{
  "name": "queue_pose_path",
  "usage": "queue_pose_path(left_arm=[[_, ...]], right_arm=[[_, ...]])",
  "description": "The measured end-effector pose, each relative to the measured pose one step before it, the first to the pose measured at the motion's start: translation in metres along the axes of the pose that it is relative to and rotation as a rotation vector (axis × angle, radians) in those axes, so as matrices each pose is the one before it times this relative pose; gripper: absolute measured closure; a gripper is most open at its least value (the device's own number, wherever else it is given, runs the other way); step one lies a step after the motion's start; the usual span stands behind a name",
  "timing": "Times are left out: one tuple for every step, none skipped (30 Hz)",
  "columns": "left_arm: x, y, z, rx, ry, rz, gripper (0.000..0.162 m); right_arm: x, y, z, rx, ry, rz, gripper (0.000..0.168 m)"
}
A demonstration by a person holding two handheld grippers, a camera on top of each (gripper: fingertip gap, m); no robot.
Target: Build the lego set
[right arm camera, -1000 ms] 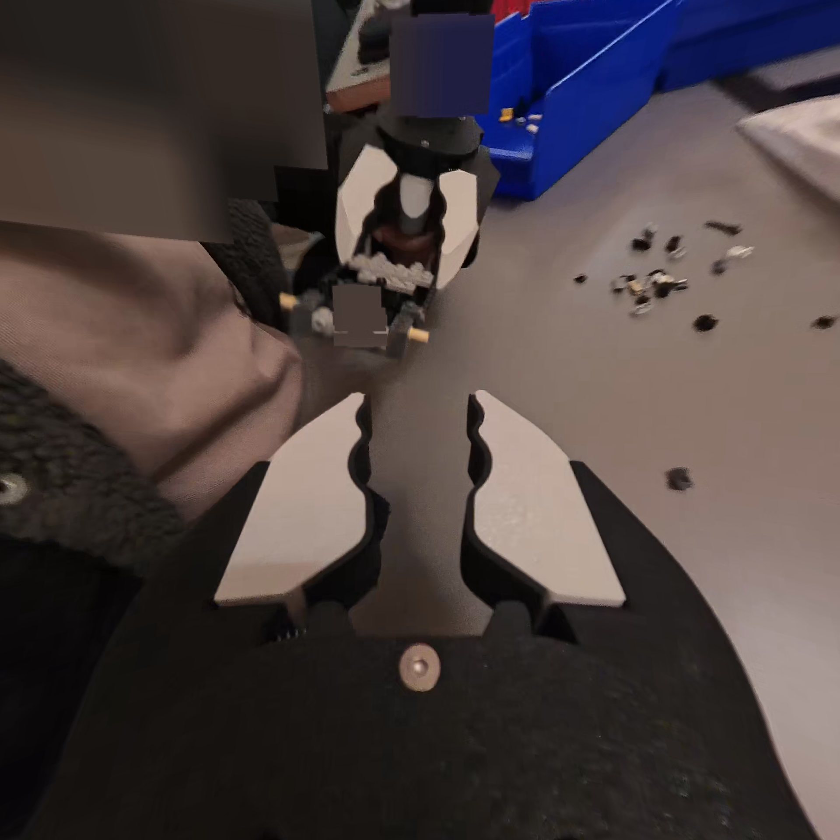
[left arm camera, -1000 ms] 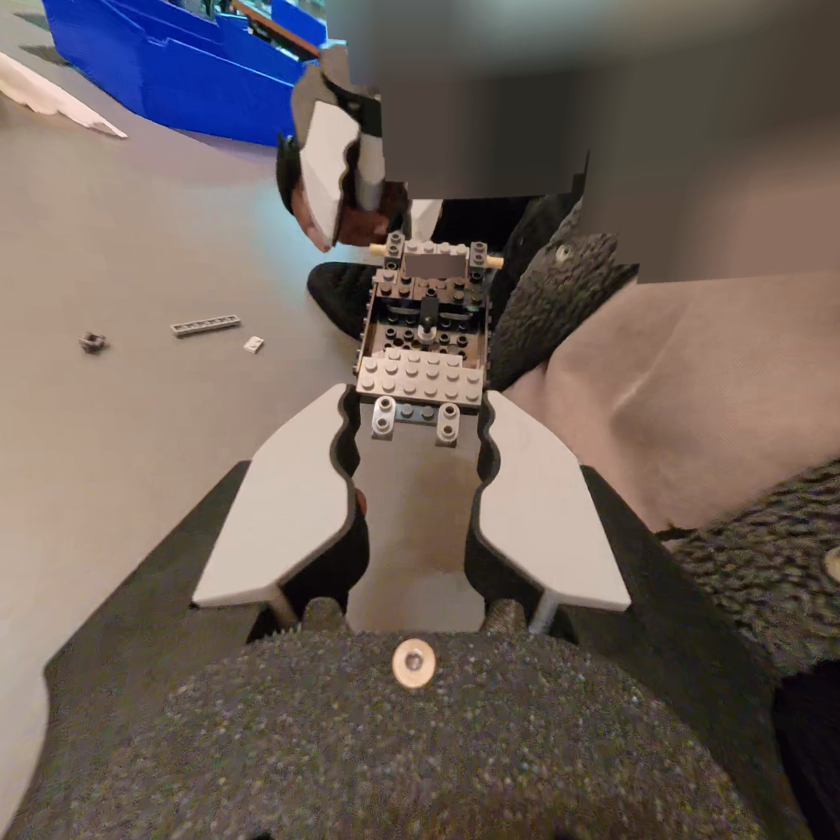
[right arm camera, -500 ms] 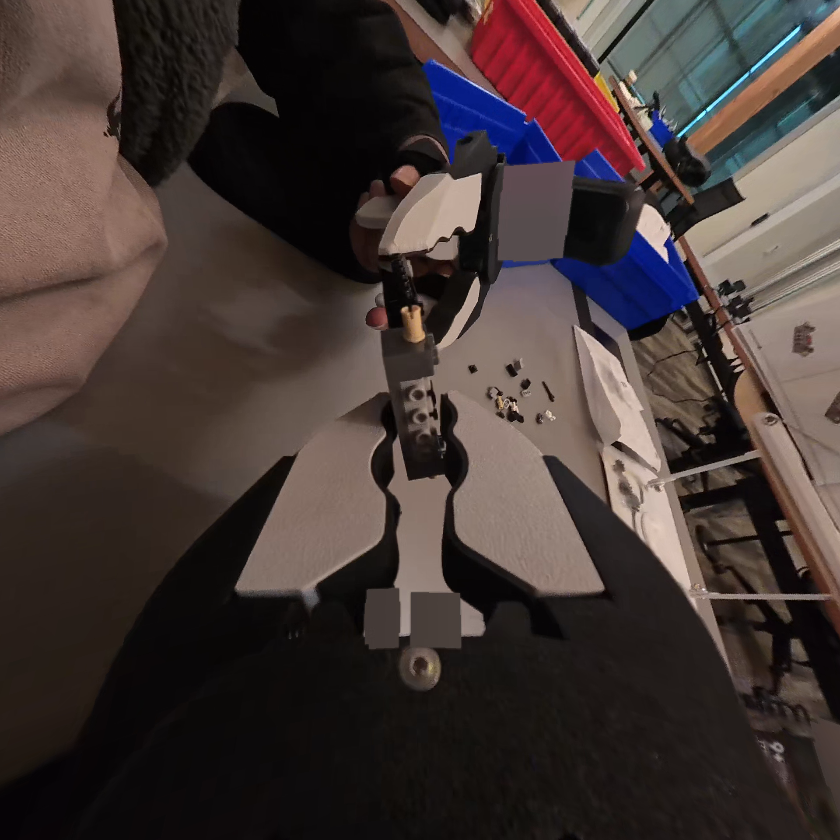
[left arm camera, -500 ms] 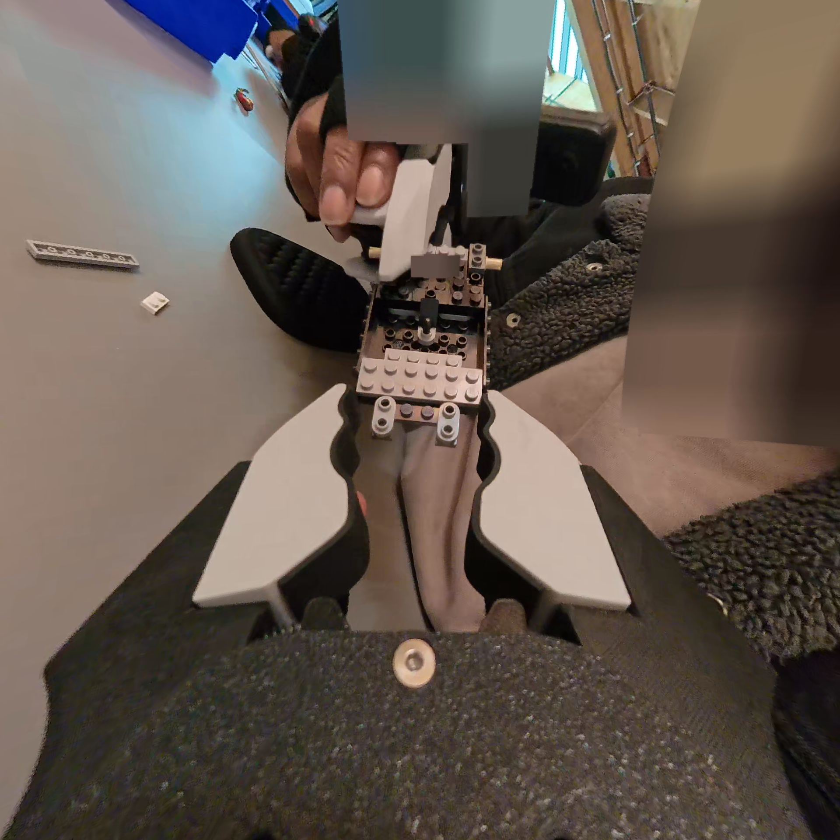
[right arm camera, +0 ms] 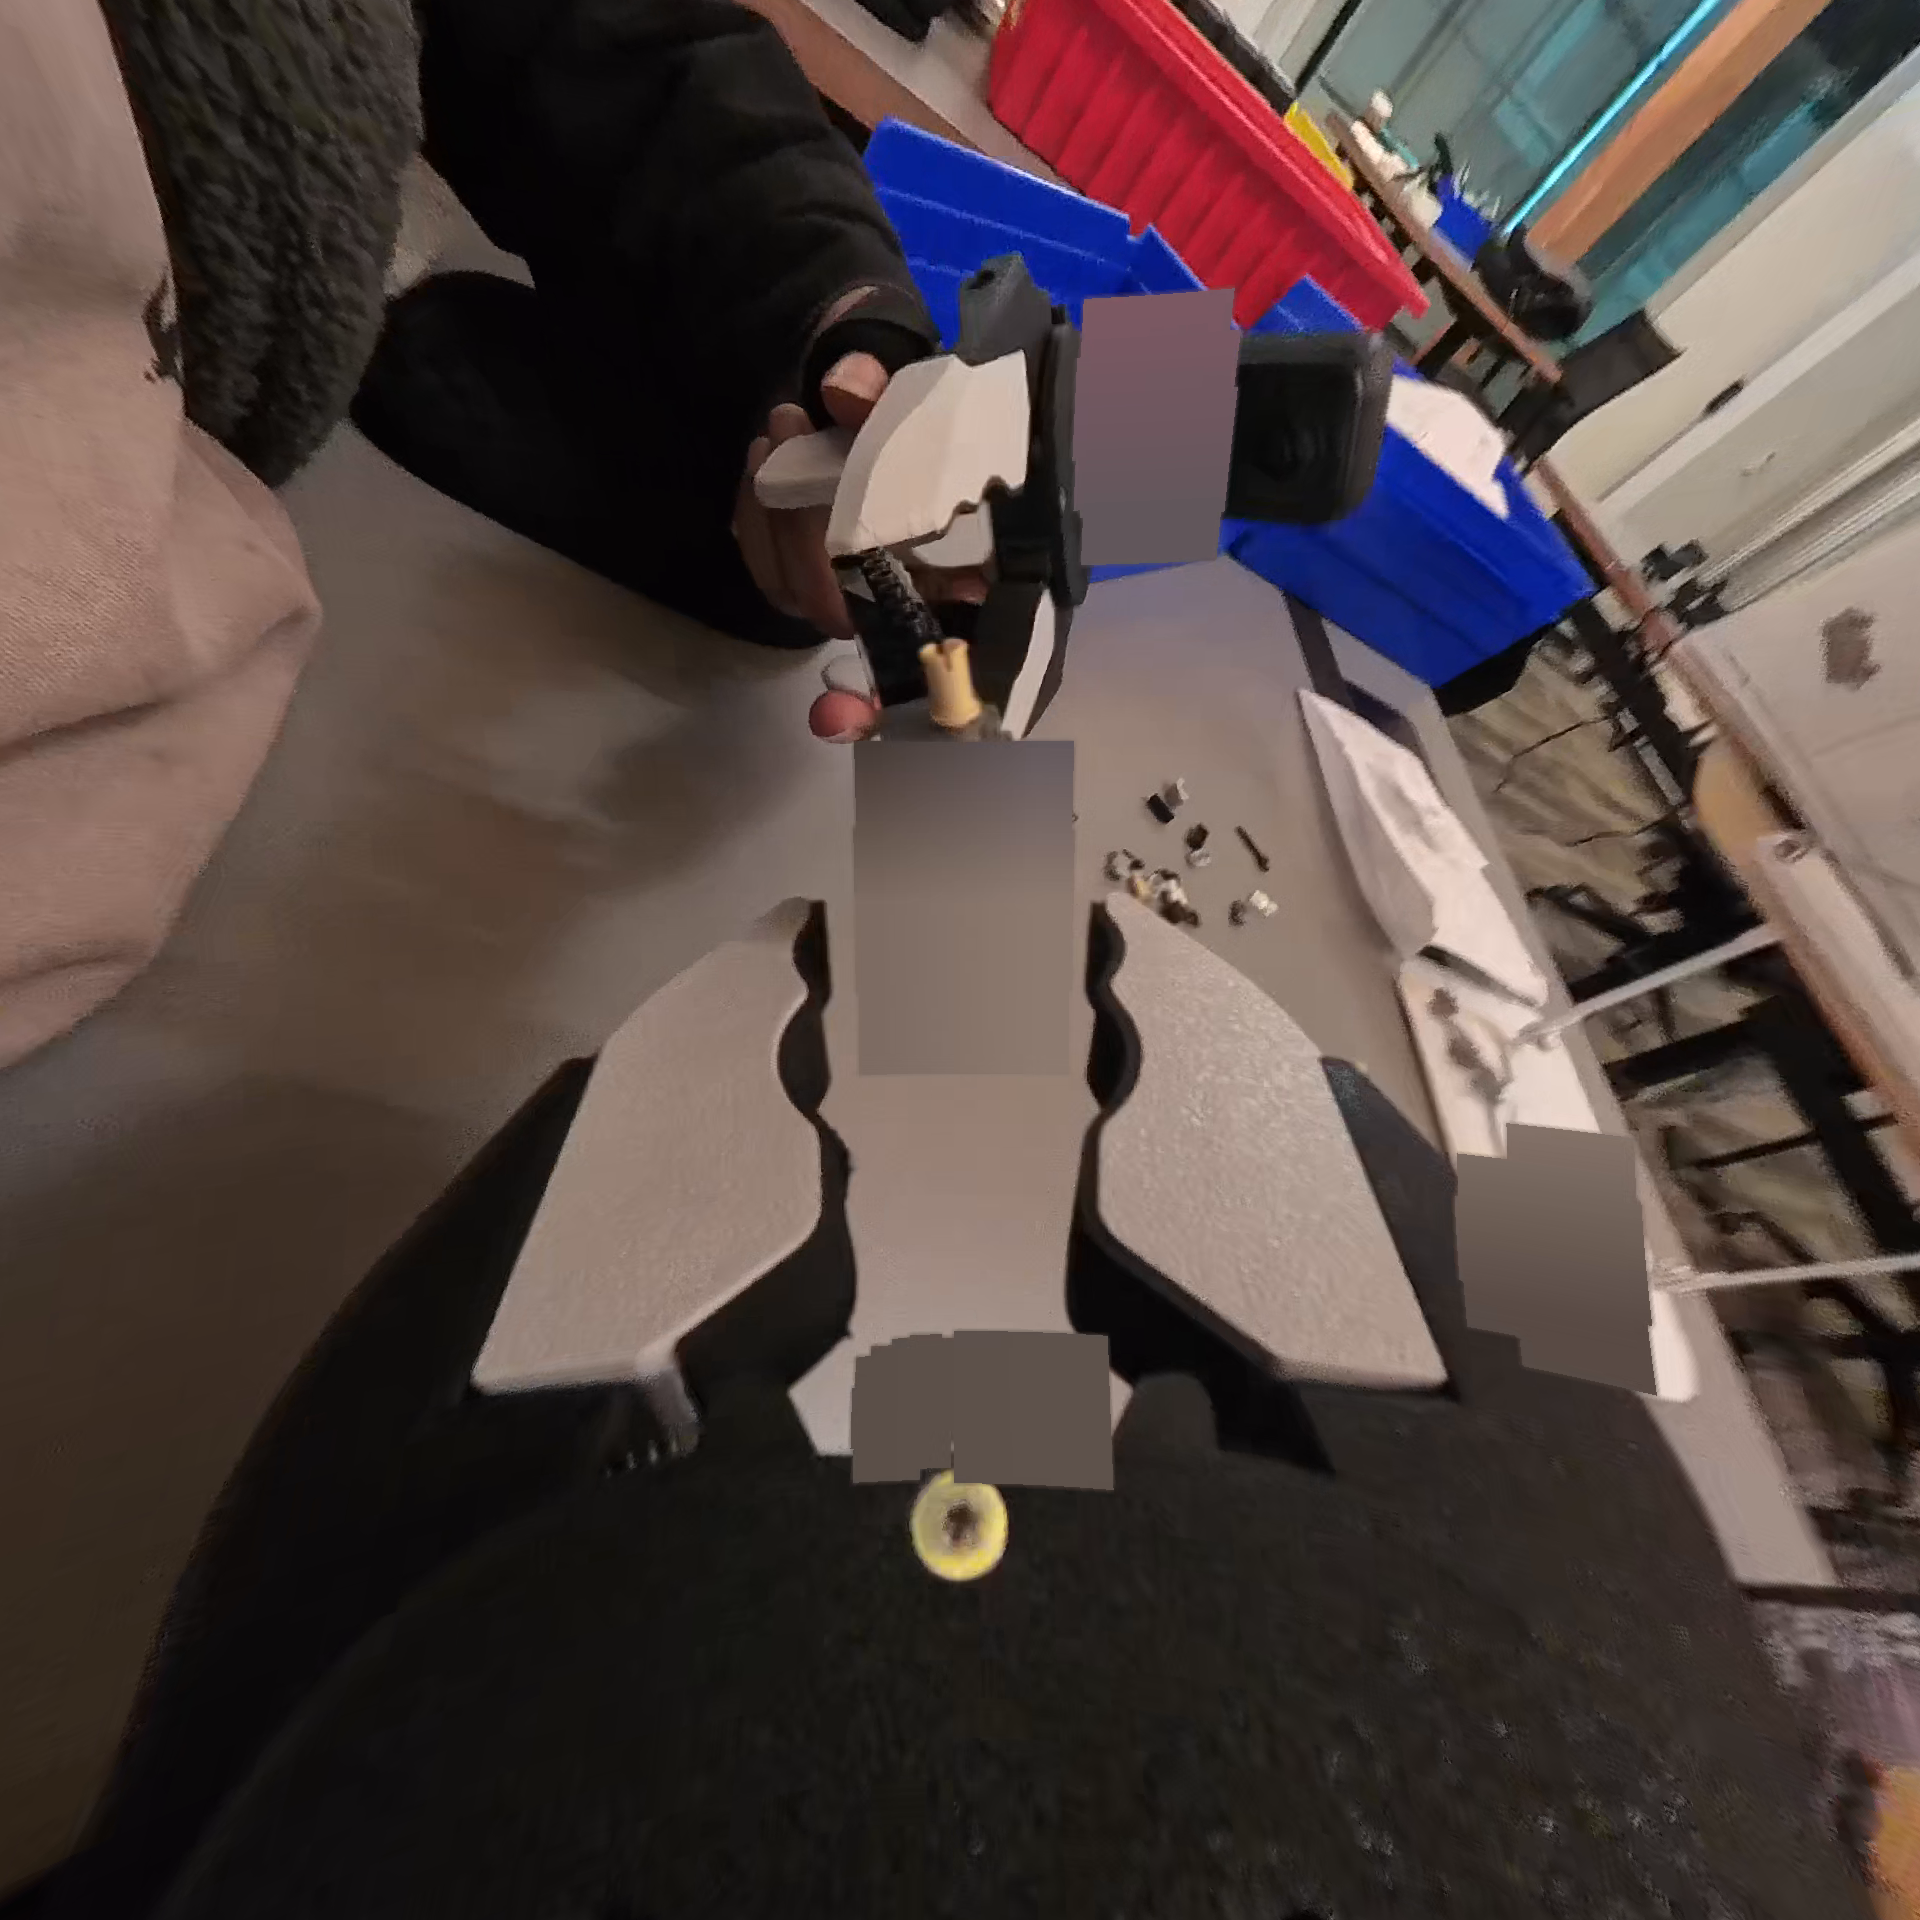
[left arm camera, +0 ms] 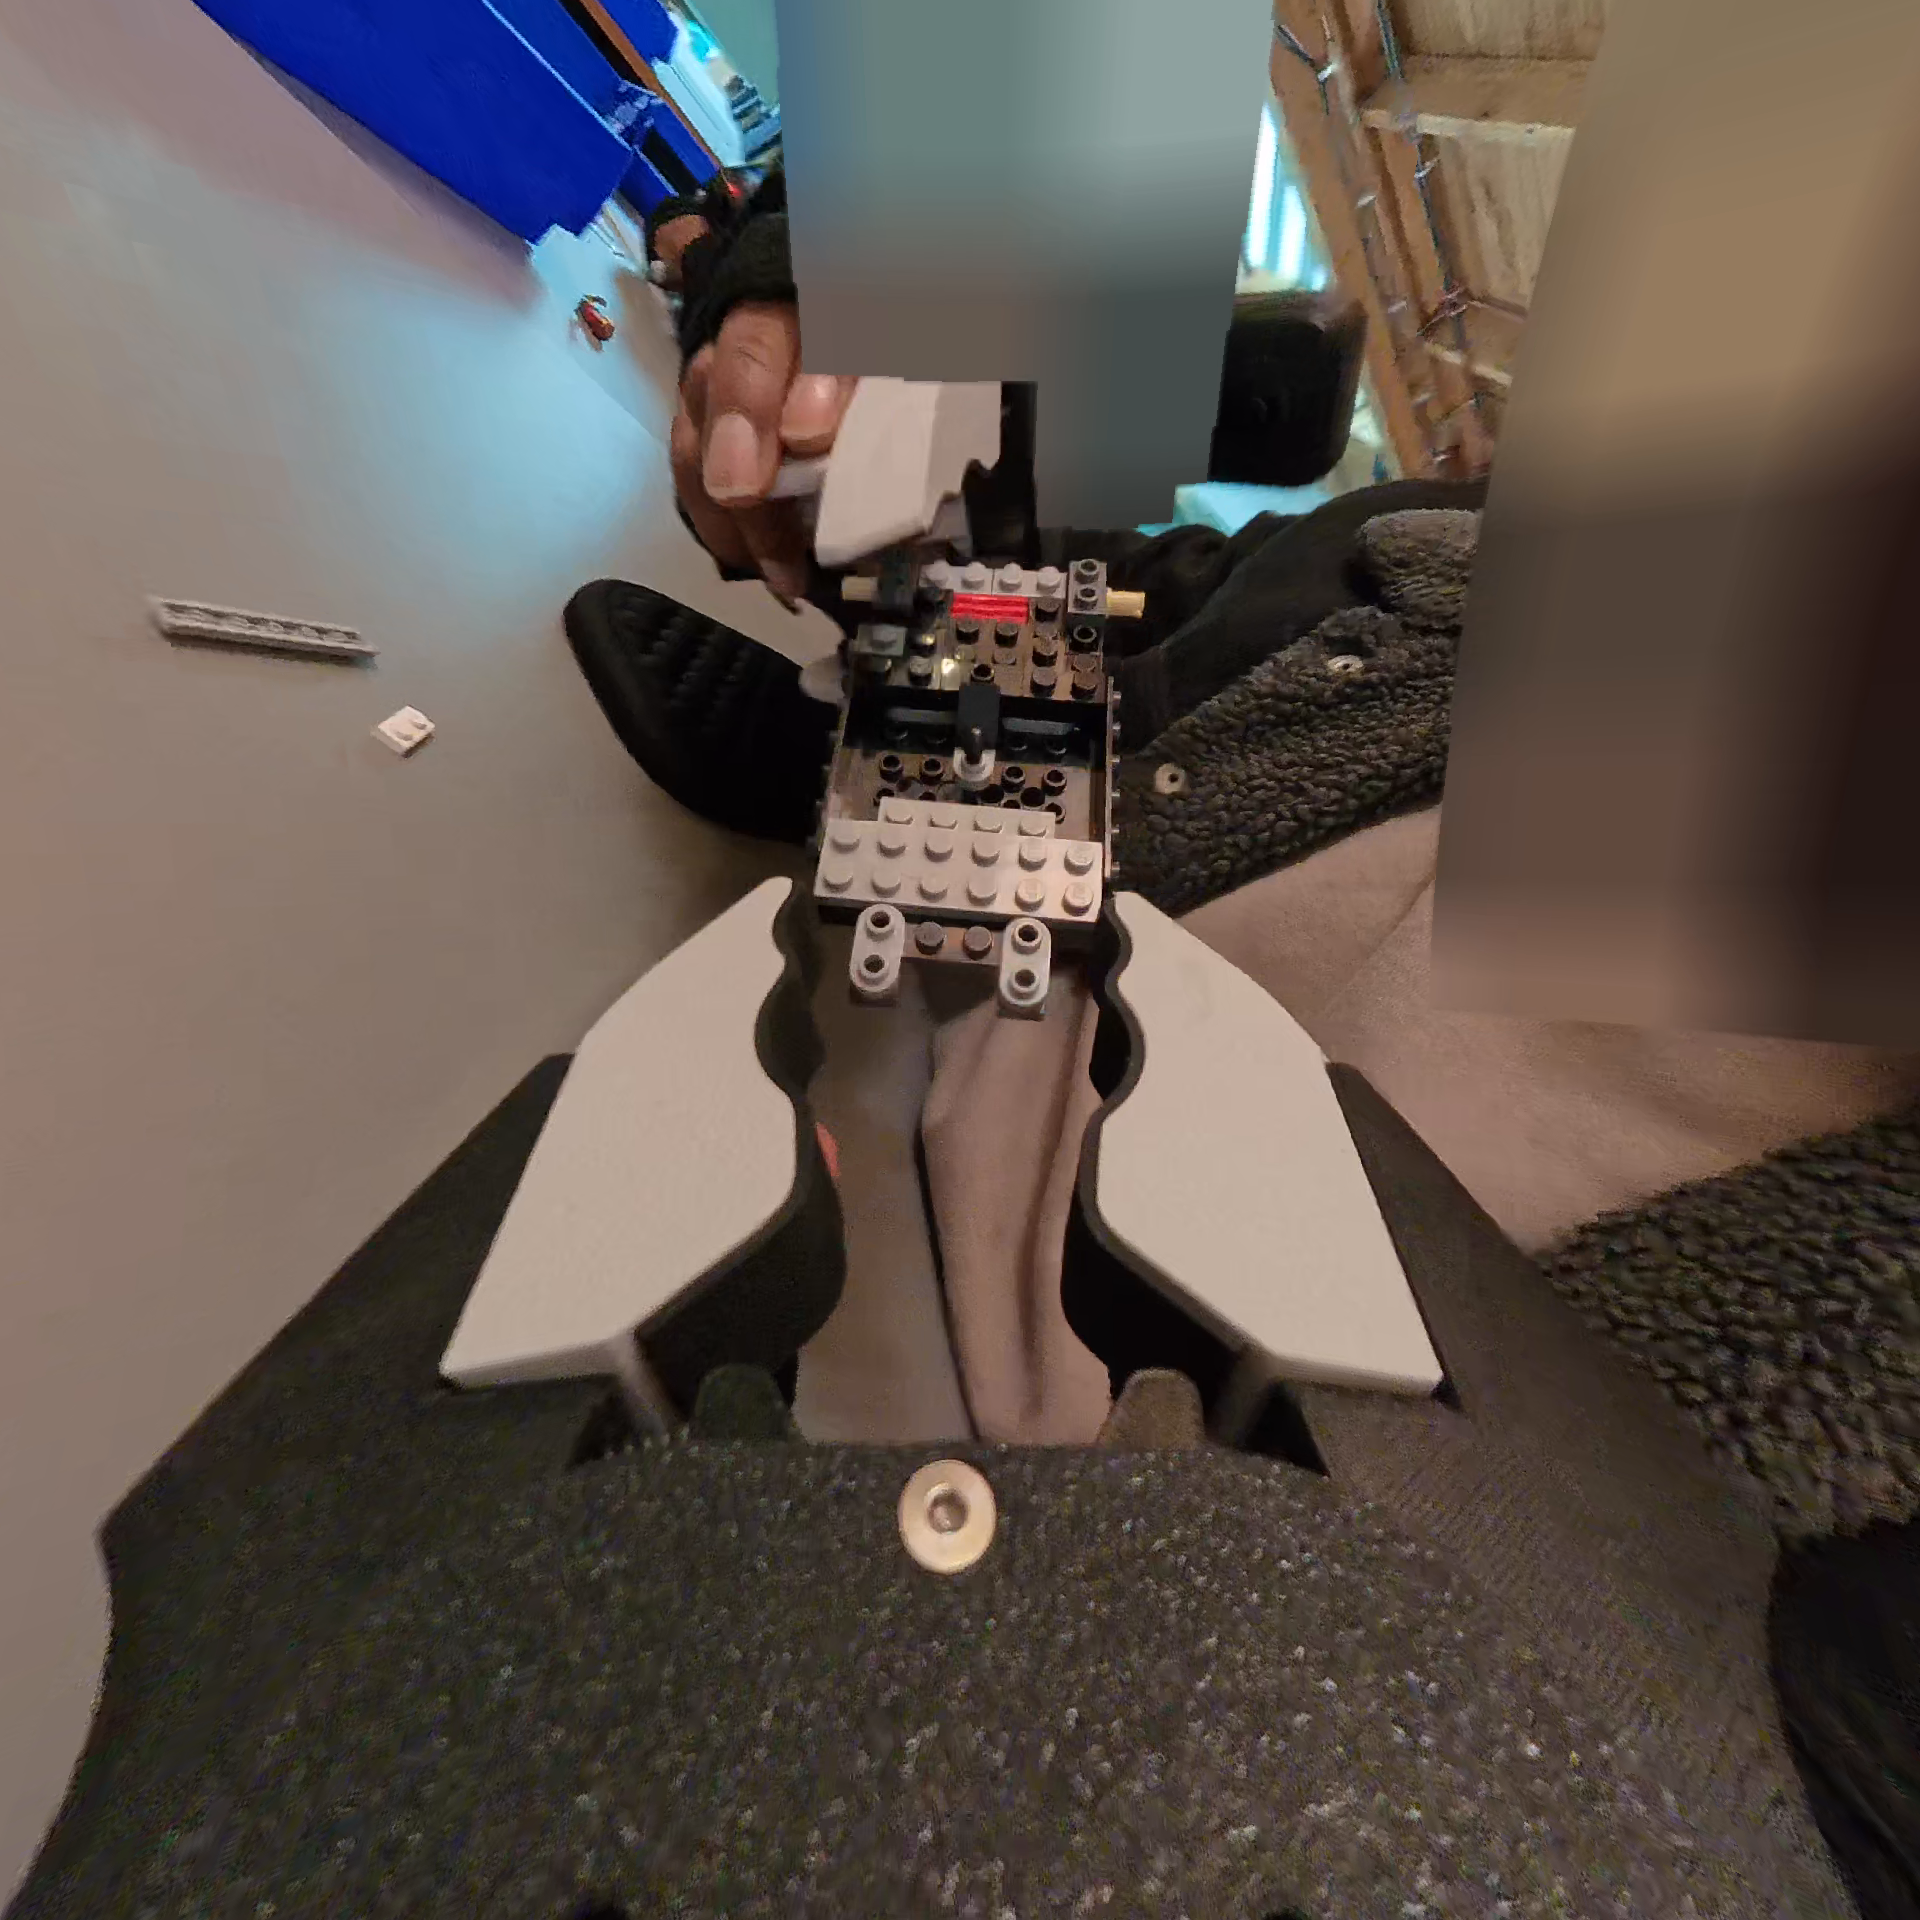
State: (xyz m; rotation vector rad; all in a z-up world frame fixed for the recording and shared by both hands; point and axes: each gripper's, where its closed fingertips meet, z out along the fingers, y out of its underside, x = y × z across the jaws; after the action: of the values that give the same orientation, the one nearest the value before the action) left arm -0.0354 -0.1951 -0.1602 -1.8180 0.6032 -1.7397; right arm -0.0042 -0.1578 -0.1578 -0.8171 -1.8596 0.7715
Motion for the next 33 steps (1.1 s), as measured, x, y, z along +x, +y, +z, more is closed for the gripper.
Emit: queue_pose_path(left_arm=[[-0.00269, 0.00032, -0.00081, -0.0059, -0.0308, 0.0293, 0.112], [-0.00198, 0.00048, -0.00092, -0.0055, -0.0306, 0.0353, 0.112], [-0.00262, 0.00040, -0.00092, -0.0059, -0.0379, 0.0399, 0.112], [-0.00344, 0.00119, -0.00057, -0.0129, -0.0489, 0.0529, 0.112], [-0.00306, 0.00128, -0.00052, -0.0142, -0.0496, 0.0604, 0.112], [-0.00245, 0.00115, -0.00014, -0.0146, -0.0459, 0.0568, 0.112], [-0.00170, 0.00071, 0.00014, -0.0110, -0.0391, 0.0507, 0.112], [-0.00070, -0.00027, 0.00007, -0.0021, -0.0283, 0.0403, 0.112], [-0.00078, -0.00056, 0.00017, -0.0006, -0.0272, 0.0346, 0.112], [-0.00122, -0.00001, 0.00029, -0.0038, -0.0310, 0.0433, 0.112], [-0.00100, 0.00072, 0.00066, -0.0097, -0.0315, 0.0474, 0.112], [-0.00121, 0.00079, 0.00087, -0.0125, -0.0366, 0.0555, 0.112], [-0.00035, 0.00029, 0.00109, -0.0100, -0.0340, 0.0571, 0.112], [-0.00047, 0.00009, 0.00112, -0.0111, -0.0387, 0.0617, 0.112], [-0.00079, 0.00009, 0.00128, -0.0146, -0.0454, 0.0730, 0.112], [-0.00100, 0.00076, 0.00120, -0.0203, -0.0496, 0.0830, 0.112], [-0.00090, 0.00058, 0.00115, -0.0196, -0.0495, 0.0805, 0.112], [-0.00098, 0.00008, 0.00085, -0.0150, -0.0476, 0.0731, 0.112], [-0.00110, -0.00024, 0.00050, -0.0107, -0.0449, 0.0621, 0.112], [-0.00146, 0.00035, 0.00031, -0.0139, -0.0443, 0.0587, 0.112], [-0.00173, 0.00052, -0.00005, -0.0138, -0.0422, 0.0538, 0.112], [-0.00097, 0.00012, -0.00021, -0.0095, -0.0312, 0.0475, 0.112], [-0.00045, -0.00017, -0.00026, -0.0057, -0.0212, 0.0346, 0.112], [-0.00129, 0.00005, -0.00045, -0.0059, -0.0205, 0.0288, 0.112], [-0.00152, 0.00065, -0.00046, -0.0068, -0.0164, 0.0277, 0.112], [-0.00092, 0.00048, -0.00046, -0.0051, -0.0111, 0.0236, 0.112], [-0.00057, -0.00005, -0.00051, -0.0031, -0.0098, 0.0193, 0.112], [-0.00044, -0.00019, -0.00048, -0.0023, -0.0091, 0.0186, 0.112], [-0.00037, -0.00038, -0.00047, -0.0024, -0.0088, 0.0201, 0.112], [-0.00039, -0.00058, -0.00036, -0.0016, -0.0082, 0.0152, 0.112], [-0.00053, -0.00040, -0.00025, -0.0024, -0.0072, 0.0081, 0.112], [-0.00093, -0.00077, -0.00057, 0.0034, -0.0086, 0.0069, 0.112], [-0.00099, -0.00109, -0.00068, 0.0053, -0.0095, 0.0085, 0.112]], right_arm=[[0.00142, 0.00193, -0.00317, 0.0058, -0.0038, 0.0490, 0.121], [0.00230, 0.00204, -0.00359, 0.0106, 0.0044, 0.0620, 0.113], [0.00076, 0.00232, -0.00358, 0.0171, -0.0172, 0.0995, 0.110], [-0.00046, 0.00406, -0.00337, 0.0133, -0.0365, 0.1303, 0.108], [0.00100, 0.00359, -0.00408, 0.0266, -0.0334, 0.1416, 0.109], [0.00214, 0.00173, -0.00505, 0.0436, -0.0301, 0.1393, 0.112], [0.00226, 0.00046, -0.00505, 0.0450, -0.0326, 0.1383, 0.115], [0.00319, 0.00060, -0.00403, 0.0312, -0.0287, 0.1393, 0.117], [0.00263, 0.00169, -0.00295, 0.0106, -0.0326, 0.1266, 0.117], [0.00232, 0.00192, -0.00185, 0.0004, -0.0298, 0.1111, 0.119], [0.00221, 0.00123, -0.00062, -0.0021, -0.0216, 0.0904, 0.120], [0.00198, 0.00136, 0.00077, -0.0086, -0.0137, 0.0782, 0.124], [0.00012, 0.00095, 0.00236, -0.0116, -0.0198, 0.0679, 0.126], [-0.00037, 0.00138, 0.00396, -0.0187, -0.0158, 0.0618, 0.128], [-0.00179, 0.00094, 0.00513, -0.0182, -0.0195, 0.0461, 0.128], [-0.00108, 0.00038, 0.00566, -0.0143, -0.0062, 0.0309, 0.129], [-0.00125, -0.00081, 0.00552, -0.0083, -0.0010, 0.0121, 0.130], [-0.00054, -0.00168, 0.00465, -0.0053, 0.0092, 0.0018, 0.133], [0.00021, -0.00263, 0.00347, -0.0001, 0.0166, -0.0086, 0.135], [-0.00006, -0.00301, 0.00261, 0.0032, 0.0161, -0.0138, 0.138], [0.00067, -0.00193, 0.00221, -0.0012, 0.0202, -0.0148, 0.141], [0.00057, -0.00128, 0.00216, -0.0002, 0.0179, -0.0217, 0.144], [-0.00007, -0.00129, 0.00180, 0.0039, 0.0093, -0.0164, 0.149], [-0.00075, -0.00180, 0.00147, 0.0096, -0.0008, -0.0079, 0.150], [-0.00029, -0.00119, 0.00084, 0.0053, -0.0007, -0.0025, 0.149], [-0.00032, -0.00035, 0.00054, 0.0016, 0.0009, -0.0082, 0.149], [-0.00064, -0.00038, 0.00036, 0.0047, 0.0017, -0.0100, 0.149], [-0.00108, -0.00019, 0.00021, 0.0035, -0.0006, -0.0101, 0.150], [-0.00117, -0.00006, 0.00004, 0.0028, 0.0001, -0.0148, 0.150], [-0.00101, -0.00029, -0.00008, 0.0044, 0.0056, -0.0250, 0.151], [-0.00120, -0.00066, -0.00001, 0.0069, 0.0094, -0.0328, 0.152], [-0.00194, -0.00114, -0.00014, 0.0074, 0.0030, -0.0264, 0.152], [-0.00215, -0.00128, -0.00004, 0.0088, -0.0008, -0.0182, 0.152]])
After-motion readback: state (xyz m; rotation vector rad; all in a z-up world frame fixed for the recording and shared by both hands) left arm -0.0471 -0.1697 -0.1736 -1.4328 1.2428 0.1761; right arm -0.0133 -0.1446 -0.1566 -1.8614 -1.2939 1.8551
